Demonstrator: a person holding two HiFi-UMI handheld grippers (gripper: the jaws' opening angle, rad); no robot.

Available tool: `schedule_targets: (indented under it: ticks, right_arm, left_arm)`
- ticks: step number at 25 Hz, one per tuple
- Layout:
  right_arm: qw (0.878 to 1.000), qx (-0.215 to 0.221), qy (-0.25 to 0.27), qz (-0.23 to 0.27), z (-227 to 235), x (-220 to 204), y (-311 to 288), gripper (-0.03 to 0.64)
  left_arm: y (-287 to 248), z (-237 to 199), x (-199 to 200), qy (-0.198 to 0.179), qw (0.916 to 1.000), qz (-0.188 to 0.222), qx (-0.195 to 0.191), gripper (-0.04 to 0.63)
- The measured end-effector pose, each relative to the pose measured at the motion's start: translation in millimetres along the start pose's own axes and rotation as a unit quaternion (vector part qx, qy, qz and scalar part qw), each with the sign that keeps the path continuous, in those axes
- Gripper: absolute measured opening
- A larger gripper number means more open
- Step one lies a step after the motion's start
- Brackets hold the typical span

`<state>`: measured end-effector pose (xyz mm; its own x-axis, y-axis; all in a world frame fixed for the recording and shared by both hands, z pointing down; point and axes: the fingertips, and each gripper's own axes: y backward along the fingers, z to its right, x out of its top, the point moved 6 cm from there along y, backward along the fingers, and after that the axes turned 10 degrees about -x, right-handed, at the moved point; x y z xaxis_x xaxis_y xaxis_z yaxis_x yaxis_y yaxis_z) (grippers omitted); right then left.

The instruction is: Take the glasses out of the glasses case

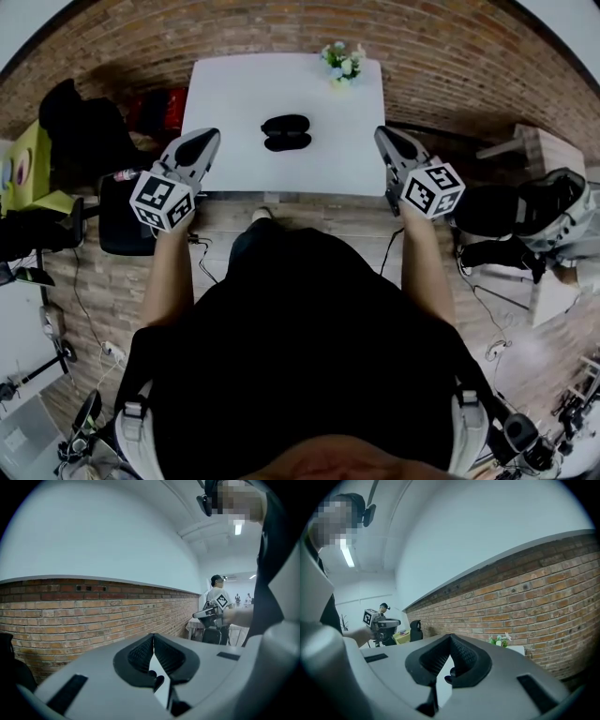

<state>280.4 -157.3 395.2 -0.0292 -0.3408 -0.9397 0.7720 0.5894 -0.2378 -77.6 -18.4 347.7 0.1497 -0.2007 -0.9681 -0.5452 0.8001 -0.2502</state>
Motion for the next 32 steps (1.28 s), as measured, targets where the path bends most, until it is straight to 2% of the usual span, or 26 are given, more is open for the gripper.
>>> schedule_targets:
  ticks: [3, 7, 14, 32]
  right_arm:
    - [1.0, 0.005, -0.004, 0.003, -3.6, -0.5, -2.8, 0.015]
    - [1.0, 0.008, -0.006, 0.002, -5.0, -1.7, -1.7, 0.015]
    - [1.0, -0.006, 0.003, -0.001, 3.2, -2.3, -5.5, 0.015]
    - [1.0, -0.025, 0.007, -0.005, 17.9, 14.3, -41.9, 0.015]
  left_arm:
    - [5.8, -2.1, -5.5, 0.003, 0.9999, -0.011, 0.011, 0.011]
    - [6.4, -3.2, -3.9, 0.008, 1.0, 0.003, 0.002, 0.012]
    - [-3.4, -10.1, -2.3, 0.006, 1.0, 0.001, -0.002, 0.012]
    - [-27.0, -63.7, -6.6, 0.016, 0.9998, 0.006, -0.012, 0.011]
